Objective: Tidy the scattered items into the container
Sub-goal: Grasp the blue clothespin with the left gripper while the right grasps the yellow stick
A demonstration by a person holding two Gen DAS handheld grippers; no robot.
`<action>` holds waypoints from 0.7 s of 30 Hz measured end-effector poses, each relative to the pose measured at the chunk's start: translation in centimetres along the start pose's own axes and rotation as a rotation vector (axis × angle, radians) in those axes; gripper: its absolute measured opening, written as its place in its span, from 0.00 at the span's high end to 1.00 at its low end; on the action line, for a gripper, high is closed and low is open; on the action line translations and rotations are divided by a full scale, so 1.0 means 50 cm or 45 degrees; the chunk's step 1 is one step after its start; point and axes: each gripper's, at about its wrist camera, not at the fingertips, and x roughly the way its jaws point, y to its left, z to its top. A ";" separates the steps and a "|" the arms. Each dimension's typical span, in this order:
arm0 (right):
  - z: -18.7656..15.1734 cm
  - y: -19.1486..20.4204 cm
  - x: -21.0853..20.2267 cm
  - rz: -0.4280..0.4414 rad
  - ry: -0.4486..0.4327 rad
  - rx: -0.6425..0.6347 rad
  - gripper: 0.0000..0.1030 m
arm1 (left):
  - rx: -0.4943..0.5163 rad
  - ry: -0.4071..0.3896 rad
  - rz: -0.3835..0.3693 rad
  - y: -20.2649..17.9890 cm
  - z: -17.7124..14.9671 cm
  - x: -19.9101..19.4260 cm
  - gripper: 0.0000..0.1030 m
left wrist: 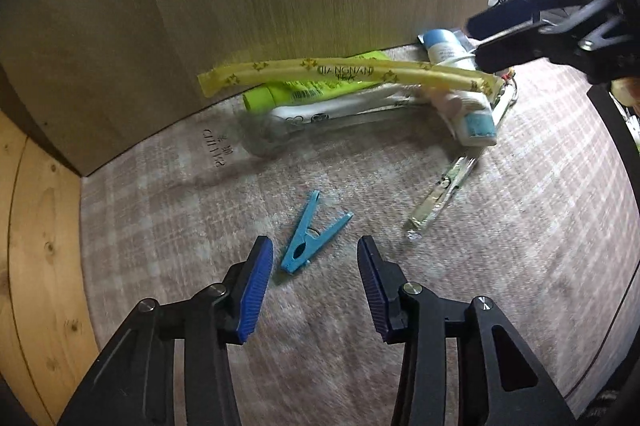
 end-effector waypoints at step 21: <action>0.060 -0.002 0.128 0.038 0.126 -0.038 0.81 | 0.046 0.064 -0.062 0.001 -0.002 0.058 0.80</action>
